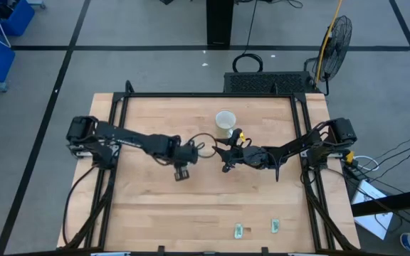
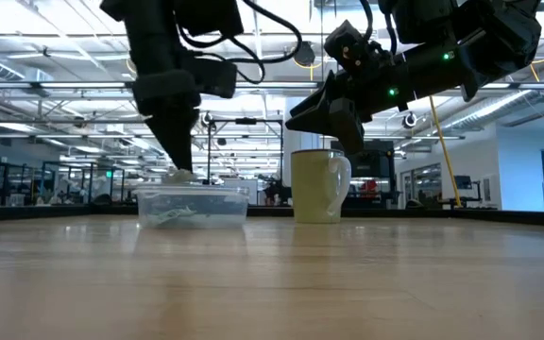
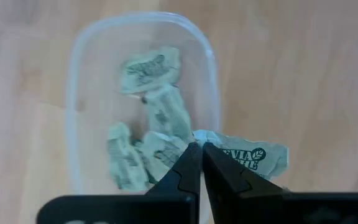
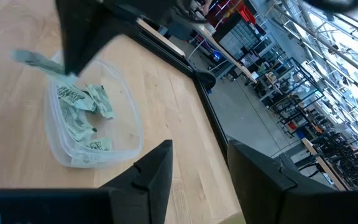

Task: Pick and place Stevia / Truvia into bins
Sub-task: Put the white stevia packet into the bin

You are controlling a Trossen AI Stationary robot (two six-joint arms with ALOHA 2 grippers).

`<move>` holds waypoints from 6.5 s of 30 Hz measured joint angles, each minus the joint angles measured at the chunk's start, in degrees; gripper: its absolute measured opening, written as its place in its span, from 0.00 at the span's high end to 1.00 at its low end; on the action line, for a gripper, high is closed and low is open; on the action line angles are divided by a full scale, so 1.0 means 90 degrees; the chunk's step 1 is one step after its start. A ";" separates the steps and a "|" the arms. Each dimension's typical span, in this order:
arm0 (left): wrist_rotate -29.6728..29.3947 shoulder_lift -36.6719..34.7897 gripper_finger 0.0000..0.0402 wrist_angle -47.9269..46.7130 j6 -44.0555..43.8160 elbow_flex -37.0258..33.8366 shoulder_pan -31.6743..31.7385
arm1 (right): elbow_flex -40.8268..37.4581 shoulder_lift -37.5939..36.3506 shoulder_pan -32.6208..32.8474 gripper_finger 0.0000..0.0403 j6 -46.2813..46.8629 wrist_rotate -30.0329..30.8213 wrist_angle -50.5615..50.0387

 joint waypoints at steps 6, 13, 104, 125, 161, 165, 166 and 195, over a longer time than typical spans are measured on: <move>0.0169 -0.0002 0.99 0.0380 0.0525 0.0000 0.0418 | 0.0000 0.0000 0.0000 0.64 0.0000 0.0000 -0.0035; -0.0019 0.0143 0.93 0.0592 0.0877 0.0002 0.0770 | 0.0000 0.0000 0.0000 0.64 0.0093 0.0000 -0.0182; -0.0211 0.0199 0.68 0.4947 0.2678 0.0005 0.0531 | 0.0000 -0.1582 0.4767 0.75 1.2865 -0.4495 -0.7689; -0.0211 0.0199 0.68 0.4903 0.2674 0.0005 0.0531 | 0.0005 -0.1230 0.5206 0.75 1.3440 -0.4402 -0.7068; -0.2007 -0.0008 0.68 0.3985 0.2974 0.0002 -0.0058 | -0.0017 -0.1386 0.2846 1.00 0.7586 -0.3378 -0.6566; -0.2914 -0.0400 0.68 0.3066 0.2391 0.0000 -0.0355 | -0.0017 -0.1531 0.2051 1.00 0.5848 -0.2412 -0.5940; -0.3103 -0.0546 0.68 0.2797 0.2189 0.0000 -0.0439 | -0.0017 -0.1543 0.1824 1.00 0.5386 -0.2129 -0.5607; -0.5152 -0.2552 0.68 0.0956 0.0653 0.0002 -0.1011 | 0.2713 0.1308 -0.1171 1.00 0.2080 -0.2595 -0.4148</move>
